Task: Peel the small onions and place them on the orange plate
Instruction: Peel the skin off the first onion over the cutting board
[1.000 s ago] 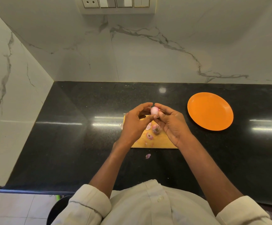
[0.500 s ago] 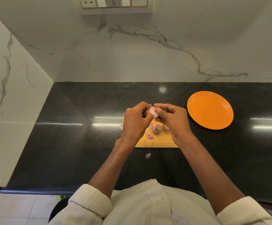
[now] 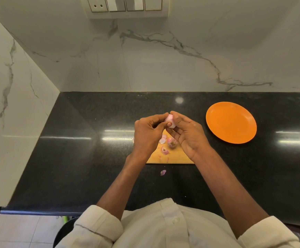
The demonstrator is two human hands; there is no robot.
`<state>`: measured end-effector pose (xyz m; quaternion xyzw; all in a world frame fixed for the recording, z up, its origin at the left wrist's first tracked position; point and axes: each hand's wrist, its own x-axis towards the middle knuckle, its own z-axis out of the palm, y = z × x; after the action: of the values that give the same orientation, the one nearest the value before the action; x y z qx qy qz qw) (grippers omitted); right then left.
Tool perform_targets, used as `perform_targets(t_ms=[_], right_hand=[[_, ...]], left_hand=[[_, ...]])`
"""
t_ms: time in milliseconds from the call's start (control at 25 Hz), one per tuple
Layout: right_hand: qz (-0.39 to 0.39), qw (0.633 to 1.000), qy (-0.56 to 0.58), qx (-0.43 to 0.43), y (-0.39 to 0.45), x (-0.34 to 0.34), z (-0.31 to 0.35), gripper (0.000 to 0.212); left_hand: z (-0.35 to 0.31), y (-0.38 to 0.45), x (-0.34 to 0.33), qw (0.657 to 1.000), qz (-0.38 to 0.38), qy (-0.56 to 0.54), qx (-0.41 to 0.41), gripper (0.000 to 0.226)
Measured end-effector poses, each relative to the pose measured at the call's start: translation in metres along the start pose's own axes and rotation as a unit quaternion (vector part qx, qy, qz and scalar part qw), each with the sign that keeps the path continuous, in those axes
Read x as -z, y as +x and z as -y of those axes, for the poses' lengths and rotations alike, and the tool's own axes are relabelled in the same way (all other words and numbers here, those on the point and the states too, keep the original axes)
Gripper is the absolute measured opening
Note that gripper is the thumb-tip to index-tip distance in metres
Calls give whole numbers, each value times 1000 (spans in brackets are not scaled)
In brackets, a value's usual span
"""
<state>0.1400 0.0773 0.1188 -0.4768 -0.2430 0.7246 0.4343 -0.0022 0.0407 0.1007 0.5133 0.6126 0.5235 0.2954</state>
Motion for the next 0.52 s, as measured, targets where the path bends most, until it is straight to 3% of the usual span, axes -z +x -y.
perform_targets(t_ms=[200, 520], right_hand=[[-6, 1000, -21, 10, 0, 5, 3, 20], [-12, 1000, -7, -27, 0, 1, 4, 14]], left_hand=[[3, 1, 8, 995, 42, 64, -57, 30], [6, -3, 7, 995, 14, 69, -75, 27]])
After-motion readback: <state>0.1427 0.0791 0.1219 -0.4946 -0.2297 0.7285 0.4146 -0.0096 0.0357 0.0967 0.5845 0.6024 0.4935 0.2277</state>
